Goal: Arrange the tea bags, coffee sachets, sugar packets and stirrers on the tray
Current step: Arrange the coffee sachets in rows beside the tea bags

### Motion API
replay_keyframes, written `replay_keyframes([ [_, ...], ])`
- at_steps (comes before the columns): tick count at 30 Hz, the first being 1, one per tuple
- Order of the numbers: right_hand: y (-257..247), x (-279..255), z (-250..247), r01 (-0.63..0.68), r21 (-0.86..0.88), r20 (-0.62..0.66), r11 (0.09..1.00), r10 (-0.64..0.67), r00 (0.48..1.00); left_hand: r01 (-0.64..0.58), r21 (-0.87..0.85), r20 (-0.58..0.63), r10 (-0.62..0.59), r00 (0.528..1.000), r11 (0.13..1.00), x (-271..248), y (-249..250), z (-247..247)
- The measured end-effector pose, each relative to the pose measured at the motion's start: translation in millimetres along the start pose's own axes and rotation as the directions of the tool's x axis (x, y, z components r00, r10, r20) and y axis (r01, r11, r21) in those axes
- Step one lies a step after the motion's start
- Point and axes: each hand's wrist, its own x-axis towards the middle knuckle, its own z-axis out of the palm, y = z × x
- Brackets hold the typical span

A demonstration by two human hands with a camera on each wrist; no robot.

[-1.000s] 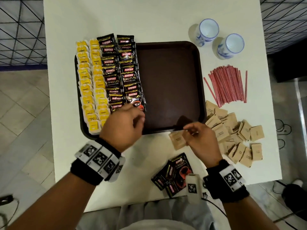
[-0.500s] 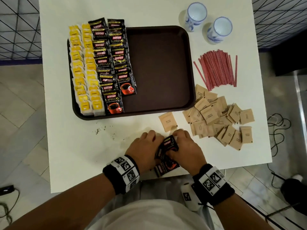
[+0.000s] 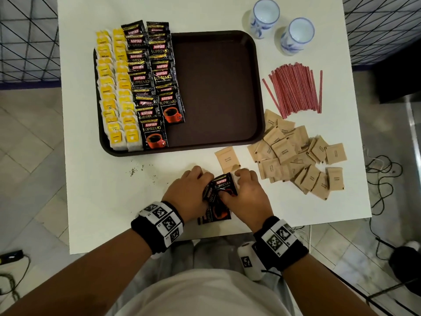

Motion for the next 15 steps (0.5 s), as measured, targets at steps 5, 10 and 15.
replay_keyframes([
  [5,-6,-3,5,0.026,-0.08,0.014,0.996,-0.025,1.0,0.034,-0.087,-0.021,-0.036,0.999,0.996,-2,-5,-2],
  [10,-10,-3,10,0.051,0.022,0.025,0.998,-0.051,0.998,0.033,-0.14,-0.017,-0.036,0.999,0.99,-3,-4,1],
  [15,-4,2,6,-0.039,0.277,0.062,0.96,0.022,0.998,0.01,-0.192,-0.019,-0.014,1.0,0.981,-2,-10,-3],
])
